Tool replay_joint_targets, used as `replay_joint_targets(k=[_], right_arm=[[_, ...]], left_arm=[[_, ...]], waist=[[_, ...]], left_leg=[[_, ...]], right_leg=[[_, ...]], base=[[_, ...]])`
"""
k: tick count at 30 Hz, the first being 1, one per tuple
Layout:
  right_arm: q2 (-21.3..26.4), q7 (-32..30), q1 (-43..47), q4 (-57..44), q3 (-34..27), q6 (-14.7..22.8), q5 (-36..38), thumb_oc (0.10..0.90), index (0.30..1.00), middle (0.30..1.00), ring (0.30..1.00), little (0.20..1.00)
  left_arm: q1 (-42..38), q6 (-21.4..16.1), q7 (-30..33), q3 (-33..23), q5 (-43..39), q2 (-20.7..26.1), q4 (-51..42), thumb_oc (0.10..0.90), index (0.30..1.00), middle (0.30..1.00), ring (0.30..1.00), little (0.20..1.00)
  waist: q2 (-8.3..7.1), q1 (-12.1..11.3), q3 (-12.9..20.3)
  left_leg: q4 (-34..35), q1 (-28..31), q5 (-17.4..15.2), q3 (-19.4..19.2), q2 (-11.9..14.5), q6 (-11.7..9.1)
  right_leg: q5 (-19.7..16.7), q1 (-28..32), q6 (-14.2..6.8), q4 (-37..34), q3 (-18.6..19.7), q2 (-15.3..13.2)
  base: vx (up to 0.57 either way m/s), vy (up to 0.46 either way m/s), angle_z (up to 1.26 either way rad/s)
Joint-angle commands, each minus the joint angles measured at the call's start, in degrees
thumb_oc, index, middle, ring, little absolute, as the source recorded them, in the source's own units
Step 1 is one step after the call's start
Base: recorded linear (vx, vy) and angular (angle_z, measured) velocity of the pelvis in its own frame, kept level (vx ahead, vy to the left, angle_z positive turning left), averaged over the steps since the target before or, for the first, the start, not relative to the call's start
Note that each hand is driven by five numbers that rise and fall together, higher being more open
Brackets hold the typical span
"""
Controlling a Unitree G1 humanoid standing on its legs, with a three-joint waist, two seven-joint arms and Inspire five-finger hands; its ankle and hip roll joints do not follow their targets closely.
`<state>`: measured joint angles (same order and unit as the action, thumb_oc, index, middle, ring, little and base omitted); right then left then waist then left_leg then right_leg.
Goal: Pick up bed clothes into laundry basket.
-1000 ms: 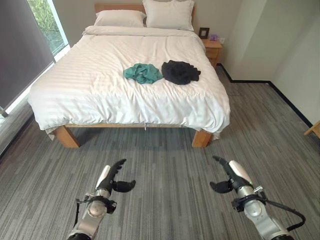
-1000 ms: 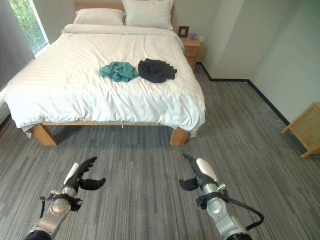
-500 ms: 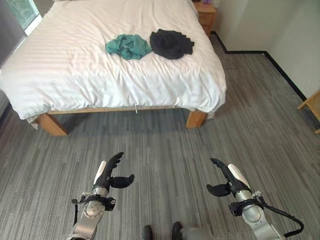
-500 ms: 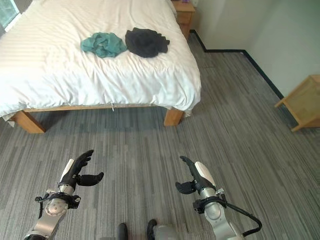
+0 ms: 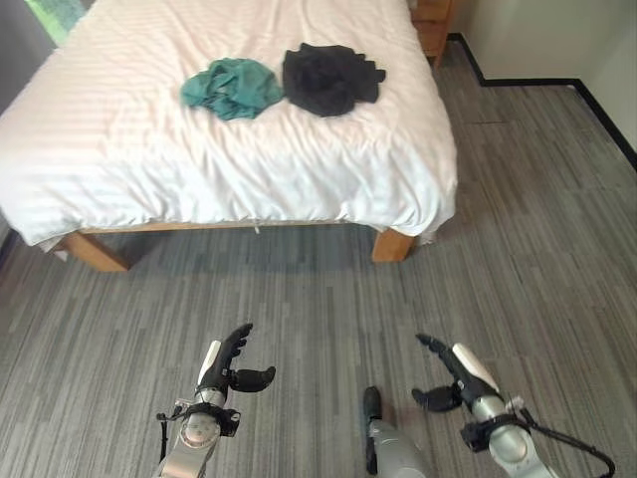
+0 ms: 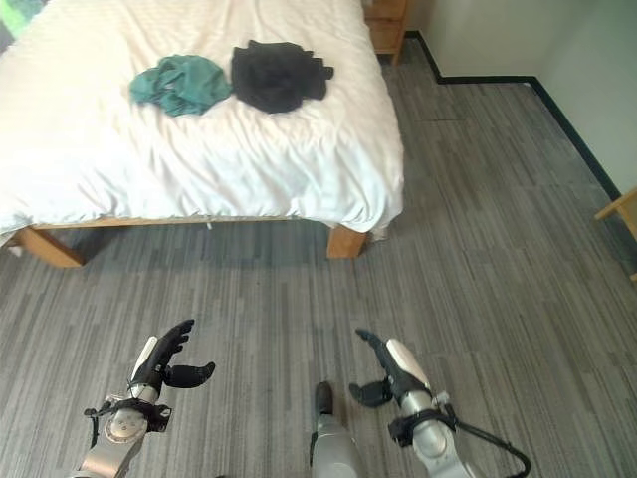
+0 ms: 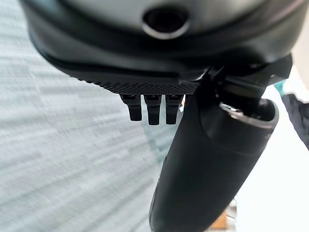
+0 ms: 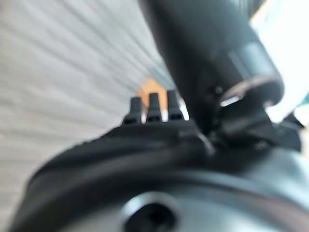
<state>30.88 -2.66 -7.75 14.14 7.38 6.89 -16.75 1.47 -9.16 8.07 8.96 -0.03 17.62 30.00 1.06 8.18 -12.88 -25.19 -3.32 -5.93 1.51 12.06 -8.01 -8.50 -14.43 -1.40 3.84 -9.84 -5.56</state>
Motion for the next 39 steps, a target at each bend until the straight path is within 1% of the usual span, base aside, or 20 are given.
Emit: replay_joint_targets(k=[1, 3, 6, 7, 8, 10, 11, 14, 16, 17, 19, 21, 23, 25, 27, 32, 34, 35, 37, 39], right_arm=[[3.77, -3.11, 4.57, -7.93, -2.76, 3.48, 1.79, 0.800, 0.900, 0.900, 0.900, 0.900], [4.76, -3.37, 4.79, -8.09, -3.58, 3.17, 1.57, 0.800, 0.900, 0.900, 0.900, 0.900], [4.86, -3.48, 4.21, -7.78, -4.29, 3.11, 1.50, 0.800, 0.900, 0.900, 0.900, 0.900], [4.80, -3.84, 3.85, -7.56, -4.66, 3.19, 1.45, 0.800, 0.900, 0.900, 0.900, 0.900], [4.62, -4.10, 3.45, -7.23, -4.83, 3.36, 1.30, 0.800, 0.900, 0.900, 0.900, 0.900], [4.50, -4.28, 2.56, -6.70, -5.45, 3.62, 0.87, 0.800, 0.900, 0.900, 0.900, 0.900], [4.58, -4.47, 2.14, -6.63, -5.67, 3.70, 0.69, 0.800, 0.900, 0.900, 0.900, 0.900], [4.41, -5.35, 1.81, -6.68, -5.43, 3.87, -0.34, 0.800, 0.900, 0.900, 0.900, 0.900], [4.39, -5.28, 2.14, -6.54, -5.10, 3.76, -0.55, 0.800, 0.900, 0.900, 0.900, 0.900], [3.86, -5.55, 1.83, -6.29, -5.06, 3.47, -1.43, 0.800, 0.900, 0.900, 0.900, 0.900], [2.96, -5.55, 1.20, -7.21, -5.57, 3.22, -2.29, 0.800, 0.900, 0.900, 0.900, 0.900], [2.18, -6.11, 1.68, -7.92, -5.81, 2.77, -3.15, 0.800, 0.900, 0.900, 0.900, 0.900], [1.59, -6.97, 2.73, -7.72, -5.99, 2.46, -3.32, 0.800, 0.900, 0.900, 0.900, 0.900], [1.44, -8.47, 4.70, -7.64, -6.17, 1.65, -3.96, 0.800, 0.900, 0.900, 0.900, 0.900], [1.67, -11.06, 8.20, -6.77, -6.98, 0.01, -4.83, 0.800, 0.900, 0.900, 0.900, 0.900], [2.43, -12.32, 12.59, -7.32, -9.39, -1.75, -2.51, 0.800, 0.900, 0.900, 0.900, 0.900], [5.39, -12.41, 14.77, -7.48, -9.77, -2.16, -3.21, 0.800, 0.900, 0.900, 0.900, 0.900], [8.85, -12.30, 17.14, -8.50, -9.85, -2.54, -4.86, 0.800, 0.900, 0.900, 0.900, 0.900], [10.35, -11.62, 17.51, -9.61, -10.09, -2.72, -5.61, 0.800, 0.900, 0.900, 0.900, 0.900], [14.44, -10.72, 18.37, -12.81, -11.42, -3.12, -7.54, 0.800, 0.900, 0.900, 0.900, 0.900]], left_arm=[[-3.58, -4.90, 1.82, -1.15, -1.57, 3.41, -7.65, 0.800, 0.900, 0.900, 0.900, 0.900], [-3.64, -5.06, 1.83, -0.94, -1.79, 2.85, -7.67, 0.800, 0.900, 0.900, 0.900, 0.900], [-3.58, -5.35, 1.42, -0.75, -1.74, 2.57, -7.91, 0.800, 0.900, 0.900, 0.900, 0.900], [-3.17, -5.51, 1.10, -0.83, -1.85, 2.53, -8.24, 0.800, 0.900, 0.900, 0.900, 0.900], [-2.85, -5.56, 1.02, -1.03, -1.55, 2.58, -8.21, 0.800, 0.900, 0.900, 0.900, 0.900], [-2.42, -5.68, 0.38, -1.06, -0.86, 2.30, -7.90, 0.800, 0.900, 0.900, 0.900, 0.900], [-2.51, -5.66, 0.44, -0.88, -0.74, 2.18, -7.53, 0.800, 0.900, 0.900, 0.900, 0.900], [-2.22, -5.56, 1.09, -0.61, -0.86, 1.67, -6.67, 0.800, 0.900, 0.900, 0.900, 0.900], [-1.29, -5.58, 1.15, -1.03, -0.75, 1.93, -6.72, 0.800, 0.900, 0.900, 0.900, 0.900], [-0.54, -5.31, 1.19, -0.87, -0.34, 1.78, -6.86, 0.800, 0.900, 0.900, 0.900, 0.900], [-0.84, -5.03, 0.90, -0.83, -0.32, 2.41, -7.38, 0.800, 0.900, 0.900, 0.900, 0.900], [-1.17, -4.71, 0.21, -1.07, 0.14, 3.98, -7.74, 0.800, 0.900, 0.900, 0.900, 0.900], [-1.45, -4.42, 0.08, -1.39, 0.58, 5.57, -8.31, 0.800, 0.900, 0.900, 0.900, 0.900], [-2.21, -3.89, 0.57, -1.81, 0.70, 7.17, -8.36, 0.800, 0.900, 0.900, 0.900, 0.900], [-2.67, -3.31, 1.33, -2.67, 0.75, 8.50, -7.97, 0.800, 0.900, 0.900, 0.900, 0.900], [-1.99, -3.22, 0.97, -3.60, 0.24, 9.12, -6.95, 0.800, 0.900, 0.900, 0.900, 0.900], [-1.25, -3.31, 0.16, -3.78, 0.41, 9.49, -6.77, 0.800, 0.900, 0.900, 0.900, 0.900], [-1.28, -3.00, -0.57, -3.65, 0.92, 9.22, -5.66, 0.800, 0.900, 0.900, 0.900, 0.900], [-1.48, -2.83, -0.96, -3.79, 1.33, 8.86, -4.97, 0.800, 0.900, 0.900, 0.900, 0.900], [-2.20, -2.82, -1.66, -3.12, 1.66, 8.20, -3.95, 0.800, 0.900, 0.900, 0.900, 0.900]], waist=[[-4.10, -2.73, -0.73], [-4.91, -4.06, -0.78], [-5.21, -4.87, -0.67], [-4.13, -5.89, 0.01], [-3.37, -6.42, 0.54], [-2.15, -7.33, 1.52], [-2.02, -7.61, 1.65], [-1.51, -8.13, 3.15], [-1.23, -8.22, 4.29], [-1.11, -8.69, 4.88], [-2.60, -8.68, 5.97], [-4.33, -9.48, 6.31], [-5.45, -9.60, 5.52], [-4.85, -9.24, 4.27], [-4.05, -9.18, 3.55], [-5.41, -9.07, 4.22], [-6.07, -9.24, 4.41], [-6.35, -8.95, 4.69], [-6.02, -8.36, 4.79], [-6.08, -7.49, 4.60]], left_leg=[[-11.56, -2.45, 11.98, -3.65, -7.71, 0.81], [-9.84, -7.50, 9.13, -6.36, -11.07, 1.26], [-4.16, -10.03, 9.53, -9.42, -10.65, 1.10], [7.23, -10.66, 9.85, -11.65, -9.81, 1.81], [14.71, -9.80, 11.23, -12.45, -9.70, 1.73], [25.50, -9.98, 17.68, -15.05, -6.85, 0.63], [29.08, -9.93, 19.10, -15.66, -5.95, 0.03], [30.19, -10.94, 21.54, -13.94, -2.96, -1.66], [30.19, -9.66, 20.22, -13.79, -2.33, -1.66], [30.19, -9.16, 21.72, -12.88, -1.82, -1.61], [30.19, -7.28, 20.21, -13.10, -2.20, -0.96], [30.19, -5.19, 18.58, -14.77, -3.05, 1.14], [30.19, -2.78, 16.94, -15.59, -3.88, 2.73], [30.19, -0.83, 16.23, -15.34, -3.54, 3.86], [30.19, 0.64, 15.00, -15.11, -3.11, 4.38], [30.19, 2.08, 12.02, -13.39, -5.56, 4.14], [30.19, 2.84, 10.76, -12.33, -6.31, 3.77], [30.19, 4.18, 8.82, -10.76, -6.99, 3.40], [30.19, 5.04, 7.80, -10.00, -6.90, 3.12], [30.19, 7.54, 5.66, -8.11, -6.87, 2.21]], right_leg=[[-5.47, 2.73, -4.37, -5.92, 2.80, -2.97], [-4.37, 5.35, -4.39, -6.75, 3.56, -3.20], [-3.30, 7.67, -4.78, -7.47, 4.43, -3.50], [-1.97, 10.05, -5.58, -8.15, 4.56, -2.67], [-1.16, 11.04, -6.19, -8.50, 4.77, -2.31], [1.04, 14.65, -6.85, -8.84, 4.53, -2.21], [1.79, 15.88, -7.09, -8.84, 4.58, -2.60], [4.19, 19.51, -8.55, -8.84, 5.93, -2.92], [4.88, 20.42, -9.12, -8.84, 6.80, -2.86], [6.08, 21.39, -8.96, -8.84, 7.49, -2.67], [5.64, 22.04, -9.17, -7.46, 8.61, -3.95], [4.28, 20.91, -10.14, -1.42, 9.96, -5.20], [0.27, 18.16, -12.24, 6.69, 11.11, -5.31], [-4.51, 13.04, -13.03, 15.03, 12.90, -3.81], [-4.43, 8.69, -12.07, 19.68, 12.07, -3.21], [-3.68, 7.24, -11.00, 8.50, 7.89, -5.25], [-4.26, 6.05, -11.05, 0.91, 6.44, -6.41], [-6.32, 3.85, -11.98, -5.10, 5.20, -6.75], [-7.61, 2.77, -12.72, -7.21, 4.52, -6.59], [-8.97, 0.17, -13.45, -8.29, 4.75, -6.49]], base=[[0.23, -0.205, -0.14], [0.28, -0.116, -0.28], [0.25, 0.024, -0.14], [0.36, 0.148, 0.10], [0.52, 0.215, 0.02], [0.42, 0.189, -0.15], [0.37, 0.180, -0.09], [0.39, 0.208, -0.12], [0.34, 0.168, -0.44], [0.42, 0.208, -0.86], [0.34, 0.205, -0.71], [0.26, 0.196, -0.22], [0.22, 0.196, -0.31], [0.17, 0.220, -0.30], [0.17, 0.208, -0.15], [0.23, 0.027, -0.05], [0.29, -0.049, 0.20], [0.35, -0.035, 0.36], [0.40, -0.036, 0.54], [0.44, -0.064, 0.95]])
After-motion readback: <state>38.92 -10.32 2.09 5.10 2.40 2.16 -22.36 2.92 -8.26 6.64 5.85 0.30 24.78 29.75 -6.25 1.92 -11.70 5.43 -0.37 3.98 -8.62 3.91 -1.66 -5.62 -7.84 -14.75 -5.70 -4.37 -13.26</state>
